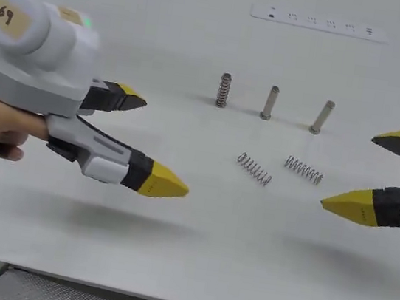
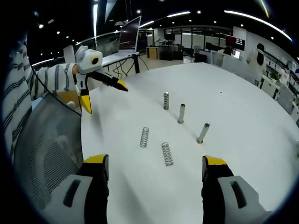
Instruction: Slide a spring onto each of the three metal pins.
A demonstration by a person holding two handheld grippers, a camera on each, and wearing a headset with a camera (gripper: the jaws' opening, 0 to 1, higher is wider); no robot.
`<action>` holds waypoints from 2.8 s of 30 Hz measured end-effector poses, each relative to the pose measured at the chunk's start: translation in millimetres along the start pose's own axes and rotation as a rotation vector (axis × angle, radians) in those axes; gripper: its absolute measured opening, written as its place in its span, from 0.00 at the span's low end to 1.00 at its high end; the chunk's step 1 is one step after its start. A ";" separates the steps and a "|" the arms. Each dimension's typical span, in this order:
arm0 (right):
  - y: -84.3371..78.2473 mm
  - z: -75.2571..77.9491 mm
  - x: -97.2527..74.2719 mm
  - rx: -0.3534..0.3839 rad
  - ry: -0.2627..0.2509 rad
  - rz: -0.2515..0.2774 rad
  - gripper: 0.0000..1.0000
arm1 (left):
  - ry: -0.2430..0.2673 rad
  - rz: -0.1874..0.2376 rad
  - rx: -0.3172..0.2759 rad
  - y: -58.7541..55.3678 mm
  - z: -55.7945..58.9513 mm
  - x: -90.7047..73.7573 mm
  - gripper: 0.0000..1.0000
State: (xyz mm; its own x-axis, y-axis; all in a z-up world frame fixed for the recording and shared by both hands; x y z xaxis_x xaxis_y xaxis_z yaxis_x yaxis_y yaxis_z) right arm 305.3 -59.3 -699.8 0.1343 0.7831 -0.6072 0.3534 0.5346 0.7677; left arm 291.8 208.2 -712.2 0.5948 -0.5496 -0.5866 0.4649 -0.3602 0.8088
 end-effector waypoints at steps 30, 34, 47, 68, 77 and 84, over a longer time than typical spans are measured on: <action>-13.9 6.2 -6.3 0.060 -0.083 0.042 1.00 | 0.018 -0.008 0.033 3.0 2.5 7.0 0.84; -13.5 7.9 -8.1 0.060 -0.090 0.047 1.00 | 0.003 -0.014 0.053 5.4 4.9 12.3 0.82; -17.4 15.0 -11.5 0.065 -0.145 0.058 0.99 | -0.023 -0.025 0.162 15.0 10.4 44.2 0.69; -22.9 5.7 -7.9 0.098 -0.120 0.046 0.97 | -0.207 -0.061 0.464 32.0 36.3 89.6 0.38; -24.6 3.5 -8.2 0.101 -0.124 0.045 0.97 | -0.259 -0.088 0.552 33.5 48.4 104.2 0.31; -23.4 1.9 -7.1 0.096 -0.115 0.048 0.96 | -0.277 -0.122 0.580 34.1 49.9 111.0 0.22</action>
State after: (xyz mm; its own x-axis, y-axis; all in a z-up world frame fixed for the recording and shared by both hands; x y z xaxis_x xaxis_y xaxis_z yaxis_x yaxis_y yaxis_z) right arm 297.8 -78.0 -713.8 0.2564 0.7625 -0.5940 0.4304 0.4602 0.7765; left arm 340.9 97.3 -747.7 0.3333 -0.6250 -0.7059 0.0434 -0.7378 0.6737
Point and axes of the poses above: the centre of the closed fingertips' face, and the gripper's own axes: x roughly forward along the fingers, z roughly to its right, y roughly out of its top, the point moved 6 cm from there along -x, roughly backward along the fingers, and after that the axes turned 12 degrees about y, right-handed, at the moved point
